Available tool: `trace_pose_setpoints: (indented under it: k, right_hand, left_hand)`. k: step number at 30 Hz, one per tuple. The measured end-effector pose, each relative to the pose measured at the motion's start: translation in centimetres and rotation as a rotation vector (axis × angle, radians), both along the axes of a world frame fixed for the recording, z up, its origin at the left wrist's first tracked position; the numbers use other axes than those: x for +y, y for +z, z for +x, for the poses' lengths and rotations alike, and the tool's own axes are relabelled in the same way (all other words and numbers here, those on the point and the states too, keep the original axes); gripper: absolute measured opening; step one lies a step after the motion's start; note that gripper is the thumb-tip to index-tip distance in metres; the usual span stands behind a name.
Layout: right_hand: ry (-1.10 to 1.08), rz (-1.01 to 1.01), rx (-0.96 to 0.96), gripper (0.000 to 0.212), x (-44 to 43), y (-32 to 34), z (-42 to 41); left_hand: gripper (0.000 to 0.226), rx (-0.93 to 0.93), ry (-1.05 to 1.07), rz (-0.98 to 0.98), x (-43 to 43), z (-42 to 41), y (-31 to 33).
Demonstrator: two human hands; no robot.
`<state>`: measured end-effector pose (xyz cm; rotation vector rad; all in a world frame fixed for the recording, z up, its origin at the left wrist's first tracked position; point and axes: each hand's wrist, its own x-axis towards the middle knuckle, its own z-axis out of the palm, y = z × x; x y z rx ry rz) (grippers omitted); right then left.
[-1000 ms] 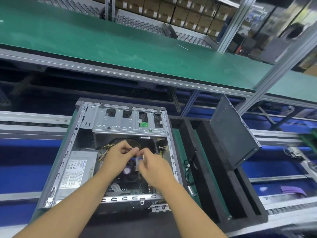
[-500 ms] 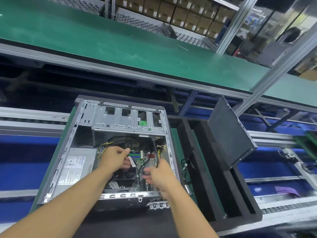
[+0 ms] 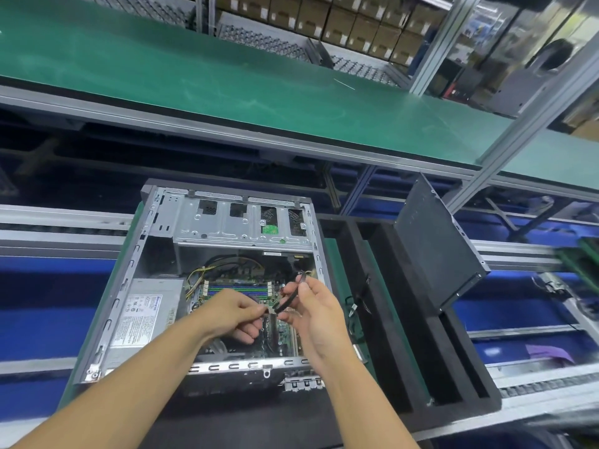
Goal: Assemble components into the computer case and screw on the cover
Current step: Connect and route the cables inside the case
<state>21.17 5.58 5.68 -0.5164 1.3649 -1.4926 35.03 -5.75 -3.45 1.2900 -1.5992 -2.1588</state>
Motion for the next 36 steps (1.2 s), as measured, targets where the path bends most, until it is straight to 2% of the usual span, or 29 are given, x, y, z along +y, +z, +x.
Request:
trace_pose_setpoints:
  k: [3, 6, 13, 16, 18, 21, 23, 26, 28, 31, 33, 34, 36]
  right_hand:
    - [-0.006, -0.023, 0.021, 0.024, 0.0, 0.4, -0.3]
    - [-0.028, -0.025, 0.021, 0.021, 0.0, 0.3, -0.9]
    - [-0.069, -0.029, 0.013, 0.024, 0.2, 0.0, -1.8]
    - [-0.069, -0.025, 0.048, 0.024, 0.0, -0.1, -1.7]
    - [-0.053, -0.023, 0.084, 0.023, -0.1, -0.3, -1.3]
    - [-0.003, -0.039, 0.124, 0.022, -0.1, -0.8, -1.0]
    - [0.011, -0.058, 0.108, 0.022, 0.0, -1.1, -1.1]
    - [0.014, -0.071, 0.071, 0.021, 0.0, -1.5, -1.9]
    - [0.042, -0.004, 0.131, 0.030, 0.2, -2.1, -2.2]
    - [0.164, 0.291, 0.480, 0.044, 0.2, -3.0, -2.2]
    - [0.288, 0.363, 0.627, 0.044, -0.5, -3.3, -1.9]
    - [0.281, 0.366, 0.608, 0.046, -0.9, -3.5, -1.9]
    - [0.184, 0.337, 0.386, 0.044, -1.5, -3.9, -1.7]
  left_hand:
    - [0.015, 0.051, -0.133, -0.013, 0.4, -0.2, 0.3]
    - [0.010, 0.103, -0.131, -0.066, 0.6, -0.2, 0.9]
    - [0.024, 0.130, -0.135, -0.158, 0.7, 0.1, 1.3]
    - [0.016, 0.099, -0.156, -0.213, 0.7, 0.0, 1.3]
    - [0.008, 0.020, -0.205, -0.349, 0.7, 0.0, 1.3]
    - [0.011, -0.162, -0.251, -0.719, 0.6, -0.5, 1.6]
    - [0.013, -0.207, -0.301, -0.906, 0.5, -1.2, 1.9]
    - [0.013, -0.258, -0.349, -1.032, 0.4, -2.7, 2.2]
    - [0.012, -0.287, -0.304, -1.073, -0.1, -3.4, 2.1]
    - [0.018, -0.322, -0.254, -1.076, -1.0, -4.3, 1.9]
    - [0.020, -0.324, -0.233, -1.053, -1.3, -4.7, 1.7]
    - [0.019, -0.310, -0.200, -1.035, -1.5, -4.8, 1.5]
    - [0.018, -0.272, -0.105, -0.994, -2.0, -4.8, 1.2]
